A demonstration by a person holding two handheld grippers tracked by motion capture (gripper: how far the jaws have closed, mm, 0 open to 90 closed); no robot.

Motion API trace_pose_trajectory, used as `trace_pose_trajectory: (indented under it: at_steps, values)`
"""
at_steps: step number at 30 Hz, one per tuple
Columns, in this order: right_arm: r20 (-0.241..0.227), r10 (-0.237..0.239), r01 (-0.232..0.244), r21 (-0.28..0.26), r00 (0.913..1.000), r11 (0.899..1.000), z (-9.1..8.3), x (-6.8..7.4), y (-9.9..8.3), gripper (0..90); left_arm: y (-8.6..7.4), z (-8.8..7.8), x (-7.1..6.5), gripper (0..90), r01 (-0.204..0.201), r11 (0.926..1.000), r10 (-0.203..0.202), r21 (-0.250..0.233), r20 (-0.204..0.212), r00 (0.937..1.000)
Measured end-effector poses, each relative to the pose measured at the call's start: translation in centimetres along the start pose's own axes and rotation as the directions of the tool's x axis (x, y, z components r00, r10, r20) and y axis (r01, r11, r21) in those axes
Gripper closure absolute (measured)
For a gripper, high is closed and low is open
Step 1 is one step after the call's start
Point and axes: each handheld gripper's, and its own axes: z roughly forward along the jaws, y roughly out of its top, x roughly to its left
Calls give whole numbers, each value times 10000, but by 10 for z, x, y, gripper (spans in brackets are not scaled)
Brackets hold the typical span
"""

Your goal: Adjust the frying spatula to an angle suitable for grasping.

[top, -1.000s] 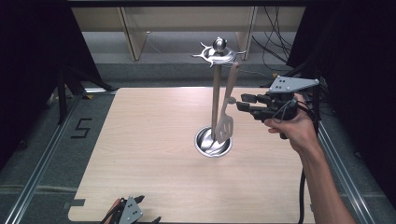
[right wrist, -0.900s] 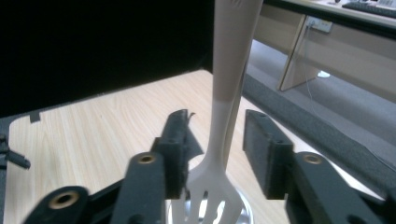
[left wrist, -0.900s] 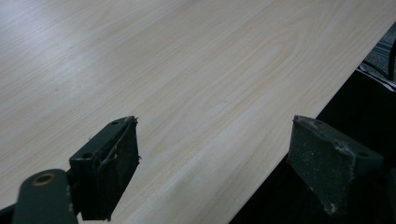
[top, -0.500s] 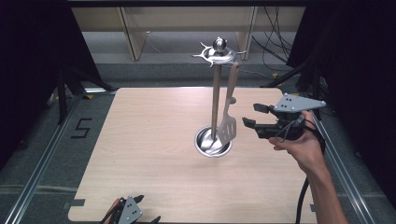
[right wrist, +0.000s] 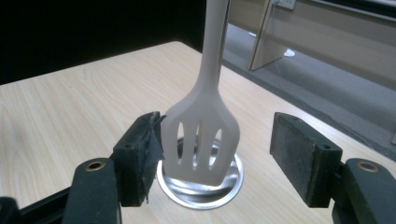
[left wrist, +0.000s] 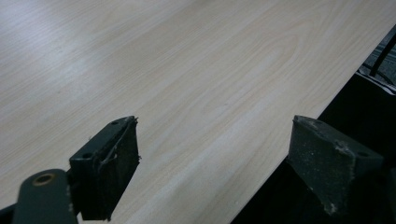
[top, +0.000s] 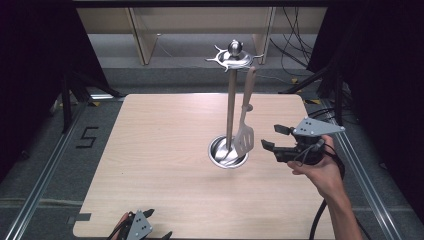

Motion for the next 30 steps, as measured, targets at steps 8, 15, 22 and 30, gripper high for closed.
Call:
trace_pose_trajectory:
  at_steps: [8,15,22,30]
  values:
    - [47,348,-348,169,9994,9993,4,5,-18,327,0,0,-2,156,17,10000,-17,40,-16,10000]
    - [29,614,-614,596,9981,9963,2,4,-31,324,2,0,-4,156,183,9998,-183,55,149,9997]
    - [-49,540,-535,709,9985,9960,8,5,-40,311,2,1,-3,156,221,9997,-221,-95,23,9998]
    - [-182,752,-733,906,9970,9932,12,8,-54,305,3,1,-2,156,71,10000,-71,32,1,10000]
